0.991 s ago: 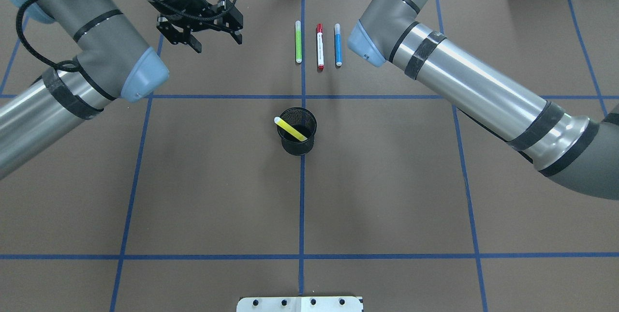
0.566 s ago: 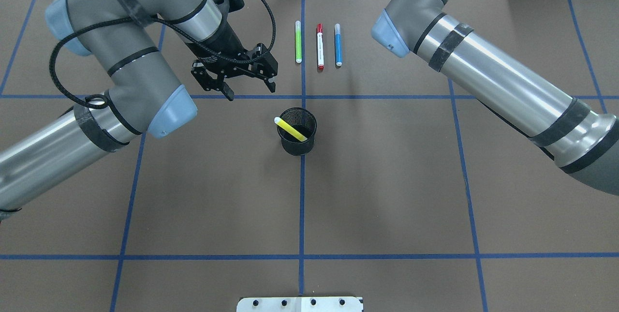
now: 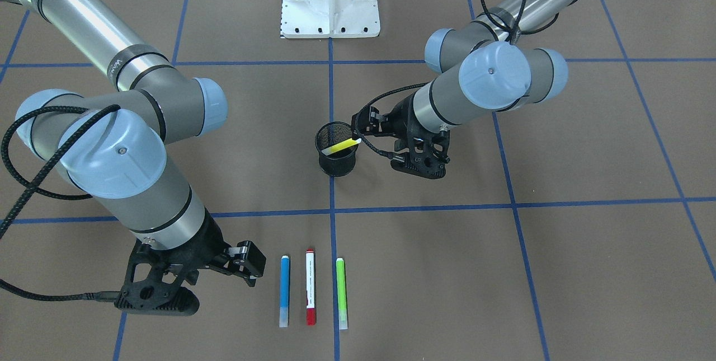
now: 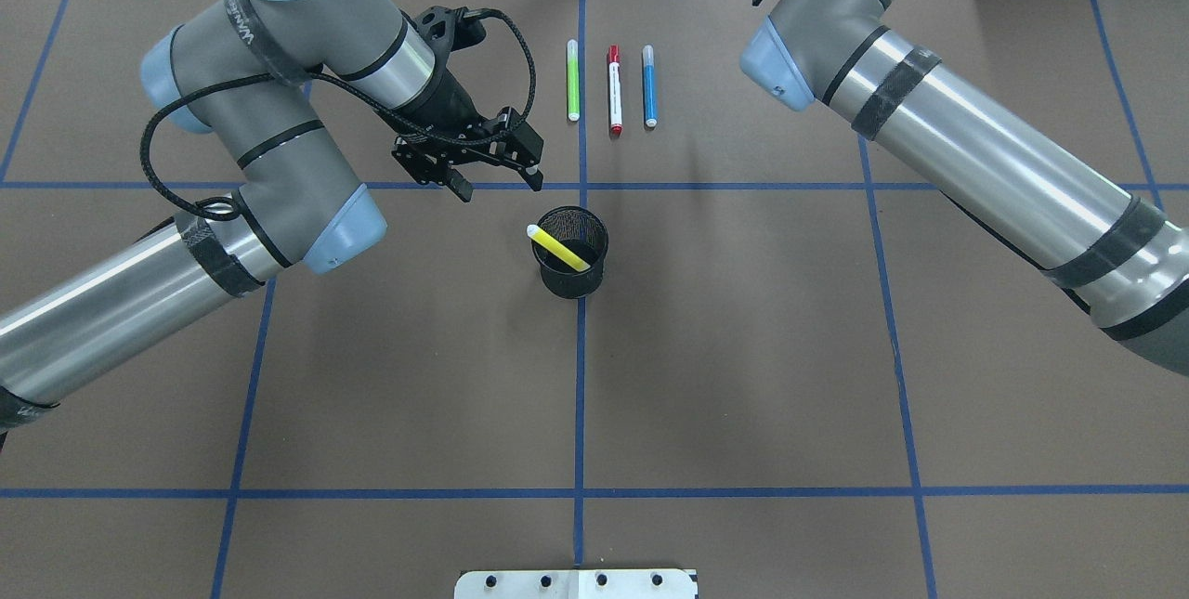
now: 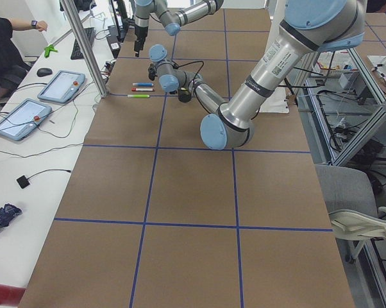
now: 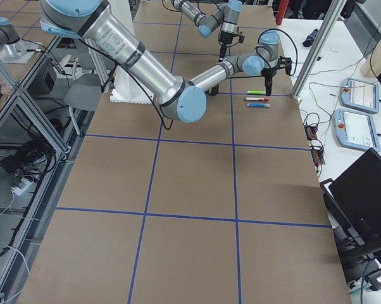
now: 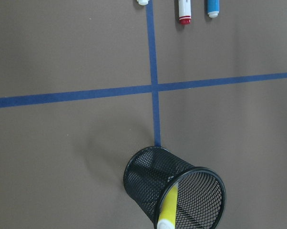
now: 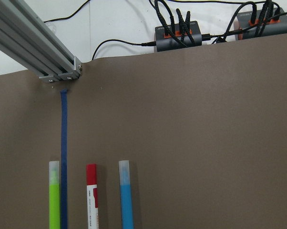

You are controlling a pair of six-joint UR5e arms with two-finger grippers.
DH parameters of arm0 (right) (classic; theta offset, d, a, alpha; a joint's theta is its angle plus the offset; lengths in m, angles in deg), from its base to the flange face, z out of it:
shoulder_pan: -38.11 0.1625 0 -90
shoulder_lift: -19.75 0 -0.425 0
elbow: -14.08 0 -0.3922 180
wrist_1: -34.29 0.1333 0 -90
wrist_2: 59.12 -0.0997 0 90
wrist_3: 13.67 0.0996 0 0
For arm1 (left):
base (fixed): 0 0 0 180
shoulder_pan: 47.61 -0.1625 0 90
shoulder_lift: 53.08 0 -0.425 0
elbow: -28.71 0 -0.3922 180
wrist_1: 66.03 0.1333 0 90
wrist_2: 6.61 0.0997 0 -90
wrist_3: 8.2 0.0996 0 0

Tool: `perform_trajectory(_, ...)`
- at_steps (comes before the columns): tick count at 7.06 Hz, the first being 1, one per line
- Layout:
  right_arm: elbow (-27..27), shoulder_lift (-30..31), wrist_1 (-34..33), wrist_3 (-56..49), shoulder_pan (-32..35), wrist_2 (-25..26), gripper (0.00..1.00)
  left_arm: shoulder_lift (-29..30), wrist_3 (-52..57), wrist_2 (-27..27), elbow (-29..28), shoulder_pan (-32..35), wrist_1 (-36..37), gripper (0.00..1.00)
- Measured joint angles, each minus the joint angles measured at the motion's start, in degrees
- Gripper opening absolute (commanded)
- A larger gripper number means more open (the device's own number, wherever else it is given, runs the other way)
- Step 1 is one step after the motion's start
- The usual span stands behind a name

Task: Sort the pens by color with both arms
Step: 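Raise the right gripper away while the left gripper moves toward the cup, then lower the left gripper onto the yellow highlighter and close on it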

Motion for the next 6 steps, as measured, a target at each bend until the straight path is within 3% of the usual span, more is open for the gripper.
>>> perform_trajectory(6,-0.1,0.0,0.0,0.0,-0.1,0.0,1.00,-0.4,-0.3,0.5,-0.7,-3.0,-3.2,0.65)
